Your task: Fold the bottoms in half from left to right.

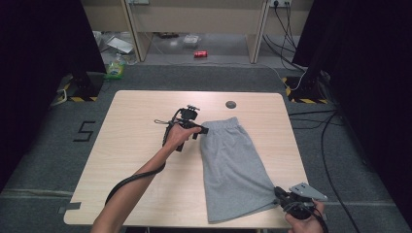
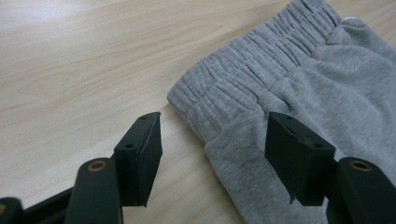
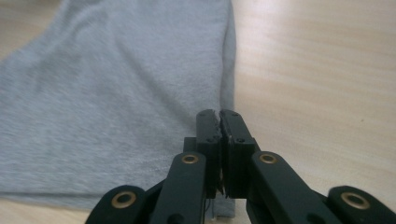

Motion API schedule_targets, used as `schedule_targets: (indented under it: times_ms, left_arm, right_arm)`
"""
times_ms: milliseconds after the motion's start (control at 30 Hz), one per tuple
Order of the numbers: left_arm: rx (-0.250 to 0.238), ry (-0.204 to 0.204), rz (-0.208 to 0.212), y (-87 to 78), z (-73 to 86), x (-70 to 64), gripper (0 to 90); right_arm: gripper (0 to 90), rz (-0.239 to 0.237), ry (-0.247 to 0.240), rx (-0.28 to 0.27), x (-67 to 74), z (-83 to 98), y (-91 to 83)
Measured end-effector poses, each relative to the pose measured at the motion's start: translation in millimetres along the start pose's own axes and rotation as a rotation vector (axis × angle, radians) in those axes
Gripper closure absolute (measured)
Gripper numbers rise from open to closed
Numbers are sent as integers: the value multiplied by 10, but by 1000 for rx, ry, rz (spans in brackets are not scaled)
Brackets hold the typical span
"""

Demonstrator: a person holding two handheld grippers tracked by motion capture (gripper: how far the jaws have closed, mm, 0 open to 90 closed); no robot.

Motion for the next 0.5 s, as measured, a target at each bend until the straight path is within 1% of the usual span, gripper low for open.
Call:
schedule_targets:
  times_ms: [33, 100, 133, 200, 267, 333, 400, 467, 500]
  left_arm:
    - [0, 0, 3, -6, 9, 2, 356]
    - [-2, -1, 3, -15, 19, 10, 357]
    - [-4, -3, 1, -16, 23, 19, 356]
    - [-8, -12, 0, -10, 29, 31, 357]
    - [-11, -20, 4, 7, 36, 29, 357]
    - [-11, -19, 8, 31, 44, 10, 358]
    - [-6, -17, 10, 62, 48, -13, 360]
    - [7, -5, 1, 103, 58, -34, 374]
    - [11, -1, -4, 126, 61, -45, 380]
  right_arm:
    - [873, -6, -3, -9, 3, -20, -34]
    - [873, -13, -5, -9, 18, -25, -84]
    - [873, -7, -12, -4, 16, -9, -89]
    - [873, 3, -17, 17, -6, 50, -63]
    - [859, 7, -9, 43, -31, 107, -4]
    - [812, 17, -7, 57, -36, 118, 30]
    - [754, 39, -6, 38, -35, 66, 14]
    - [700, 64, -10, 4, -22, -13, -32]
    - [686, 65, -14, -14, 3, -51, -56]
Point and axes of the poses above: each handheld gripper's, and its own axes: y roughly forward along the jaws, z roughly out of its underside, x roughly to its left, the point moved 7 cm from there along y, roughly forward along the jaws, and after that the axes turned 8 degrees about z, right-handed, at the moved point
